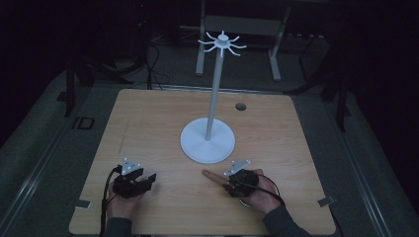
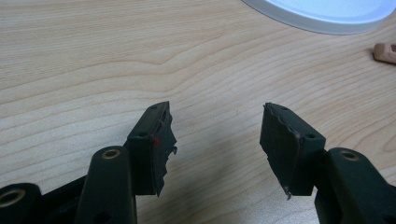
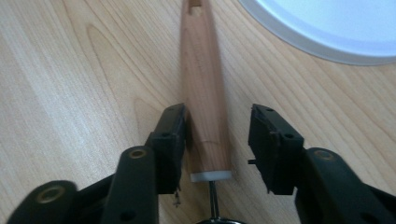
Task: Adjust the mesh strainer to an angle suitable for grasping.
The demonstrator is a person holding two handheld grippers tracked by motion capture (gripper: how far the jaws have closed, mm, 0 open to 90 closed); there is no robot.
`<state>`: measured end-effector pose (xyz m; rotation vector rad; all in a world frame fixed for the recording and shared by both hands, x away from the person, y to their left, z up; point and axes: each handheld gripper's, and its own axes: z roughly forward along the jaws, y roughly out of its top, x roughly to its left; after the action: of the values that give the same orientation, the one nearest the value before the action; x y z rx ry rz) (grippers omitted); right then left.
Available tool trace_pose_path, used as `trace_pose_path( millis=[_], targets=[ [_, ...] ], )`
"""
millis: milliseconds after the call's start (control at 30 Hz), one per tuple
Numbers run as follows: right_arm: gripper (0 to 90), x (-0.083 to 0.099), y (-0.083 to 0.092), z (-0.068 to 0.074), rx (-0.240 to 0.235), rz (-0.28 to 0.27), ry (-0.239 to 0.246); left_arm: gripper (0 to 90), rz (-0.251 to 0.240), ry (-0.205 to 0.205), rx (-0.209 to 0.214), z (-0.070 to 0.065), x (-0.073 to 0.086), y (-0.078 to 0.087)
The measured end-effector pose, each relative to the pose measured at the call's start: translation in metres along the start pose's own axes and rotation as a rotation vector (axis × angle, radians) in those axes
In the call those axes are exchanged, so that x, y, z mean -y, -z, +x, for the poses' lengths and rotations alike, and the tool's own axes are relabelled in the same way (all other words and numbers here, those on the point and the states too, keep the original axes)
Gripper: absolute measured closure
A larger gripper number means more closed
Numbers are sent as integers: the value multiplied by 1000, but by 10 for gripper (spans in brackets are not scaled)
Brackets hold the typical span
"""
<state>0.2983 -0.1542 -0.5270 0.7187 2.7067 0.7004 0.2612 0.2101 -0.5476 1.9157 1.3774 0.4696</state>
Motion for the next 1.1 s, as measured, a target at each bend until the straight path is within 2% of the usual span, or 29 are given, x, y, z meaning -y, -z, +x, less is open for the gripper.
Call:
trace_pose_path(
  millis=[133,400,733,900,1100],
  targets=[
    [614,-1,-3,-3,-19,21,-9,438,0,0,0,0,0,0],
    [625,-3,-7,-7,-44,90,-11,438,0,3,0,0,0,0],
    [643,-11,-7,-9,-57,170,23,438,1,3,0,0,0,0],
    [682,-13,-8,-8,-68,183,21,438,3,0,0,0,0,-1],
    [688,-13,-8,-8,-48,176,34,438,5,3,0,0,0,-1]
  ],
)
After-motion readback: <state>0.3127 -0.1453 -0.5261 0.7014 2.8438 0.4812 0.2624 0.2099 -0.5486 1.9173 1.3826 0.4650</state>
